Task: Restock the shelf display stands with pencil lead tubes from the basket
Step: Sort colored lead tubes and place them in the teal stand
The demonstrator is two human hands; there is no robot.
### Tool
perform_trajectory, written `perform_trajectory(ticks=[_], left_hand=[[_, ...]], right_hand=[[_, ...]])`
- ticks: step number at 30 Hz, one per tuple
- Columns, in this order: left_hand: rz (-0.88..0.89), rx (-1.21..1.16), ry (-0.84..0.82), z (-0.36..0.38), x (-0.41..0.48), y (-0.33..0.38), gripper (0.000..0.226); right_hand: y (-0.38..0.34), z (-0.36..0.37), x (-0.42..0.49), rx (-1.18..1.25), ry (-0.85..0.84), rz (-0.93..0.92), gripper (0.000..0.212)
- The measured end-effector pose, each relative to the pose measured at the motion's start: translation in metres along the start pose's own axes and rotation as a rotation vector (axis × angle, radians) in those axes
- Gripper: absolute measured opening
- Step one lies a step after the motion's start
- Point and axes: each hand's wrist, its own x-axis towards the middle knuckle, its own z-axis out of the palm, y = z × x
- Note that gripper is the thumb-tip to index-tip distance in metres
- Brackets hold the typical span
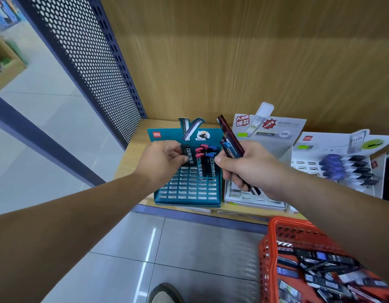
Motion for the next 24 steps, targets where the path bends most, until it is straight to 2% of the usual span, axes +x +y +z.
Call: perform_trajectory(ticks=[2, 5, 15, 19, 24], left_hand=[[0.013, -0.025, -0.035, 0.005, 0.0, -0.002, 0.012], [0.021, 0.03, -0.084, 0.01, 0.003, -0.007, 0.006], [0.093, 0.311, -0.082, 0.007, 0.007, -0.001, 0.017], [0.048, 0.329, -0.091, 0.01, 0.005, 0.003, 0.015], [-0.052, 0.352, -0.028, 0.007, 0.006, 0.009, 0.026]], right_hand=[[0.001, 0.001, 0.003, 0.002, -0.003, 0.002, 0.011], [0.001, -0.001, 0.005, 0.026, 0.009, 0.015, 0.012], [0.001, -0.004, 0.006, 0.025, -0.011, 0.02, 0.015], [0.0, -0.005, 0.005, 0.016, -0.028, 0.023, 0.013], [-0.004, -0.008, 0.0, 0.021, -0.074, 0.058, 0.014]])
